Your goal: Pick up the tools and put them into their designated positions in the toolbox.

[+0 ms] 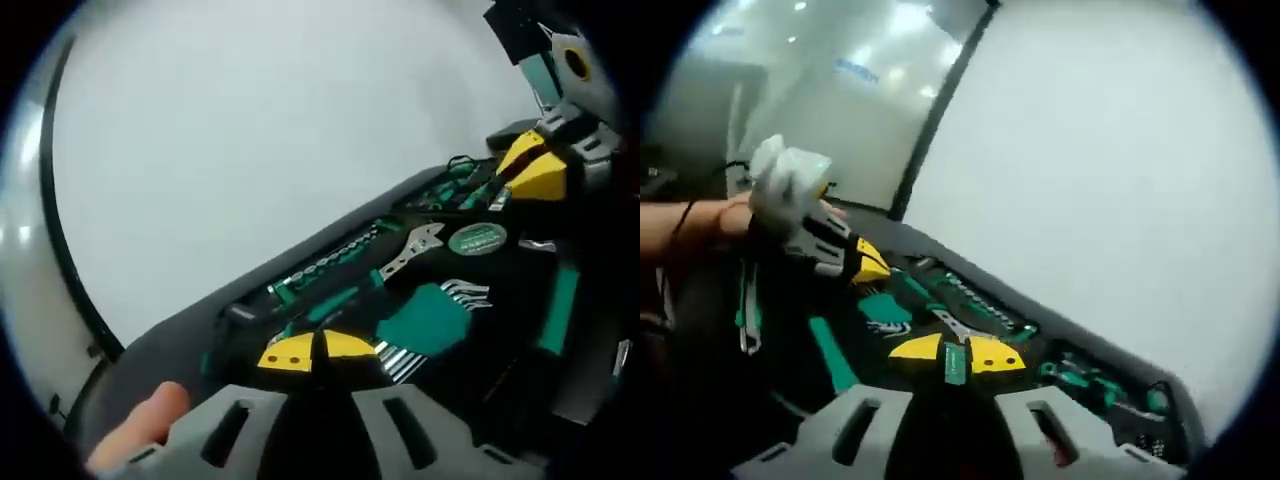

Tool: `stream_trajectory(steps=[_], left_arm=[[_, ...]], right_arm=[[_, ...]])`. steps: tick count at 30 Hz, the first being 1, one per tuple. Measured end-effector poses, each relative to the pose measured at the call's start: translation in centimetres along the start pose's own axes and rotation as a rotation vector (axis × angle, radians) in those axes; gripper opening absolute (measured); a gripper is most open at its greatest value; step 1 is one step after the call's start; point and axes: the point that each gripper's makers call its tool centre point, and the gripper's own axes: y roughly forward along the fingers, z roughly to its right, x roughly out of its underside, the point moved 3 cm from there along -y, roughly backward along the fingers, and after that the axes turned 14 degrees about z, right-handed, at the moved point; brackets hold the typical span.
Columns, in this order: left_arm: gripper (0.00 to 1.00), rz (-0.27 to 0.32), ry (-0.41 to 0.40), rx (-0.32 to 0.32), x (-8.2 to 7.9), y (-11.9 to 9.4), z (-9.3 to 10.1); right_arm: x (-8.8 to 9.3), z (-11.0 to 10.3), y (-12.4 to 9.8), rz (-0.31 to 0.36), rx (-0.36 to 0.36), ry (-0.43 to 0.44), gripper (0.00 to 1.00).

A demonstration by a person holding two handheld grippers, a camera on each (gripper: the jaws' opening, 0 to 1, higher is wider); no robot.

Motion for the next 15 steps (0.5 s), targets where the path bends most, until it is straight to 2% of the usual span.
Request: stream_trajectory(steps=[3,4,7,9,11,12,14,15], left_arm=[[0.03,0.006,0.000,0.009,-0.3,0.0,0.3],[0.03,0.007,0.000,0.010,-0.2,0.2,0.2],[0.02,0.016,0.027,0.021,-0.3,0.4,0.4],[0.02,0.020,0.043,0.026,-0.5,0.5,0.6],[0.02,0.022,0.047,0.029,-0.8,0.4,0.9],[0.02,0.022,0.045,0.031,-0.7,0.6,0.8],[0.03,0.021,0.032,0.031,-0.6,0.7,0.6],[0.03,0.021,0.027,0.030,-0.6,0.7,0.5]], right_arm=[[-0.5,0.6,-1.6,0.051,0.020,-0.089,0.06],[-0.4,0.7,-2.7,0.062,0.030,-0.143,0.06],[0.3,0.4,-4.2,0.051,0.020,-0.223,0.06],[0.4,0.6,-5.0,0.042,0.023,-0.143,0.06],[0.0,2.5,-5.7,0.069,0.082,0.006,0.06],[0.0,3.7,-6.3,0.061,0.110,0.070,0.06],[0.3,6.2,-7.6,0.033,0.160,0.123,0.06],[0.3,7.4,-8.3,0.043,0.177,0.108,0.06]])
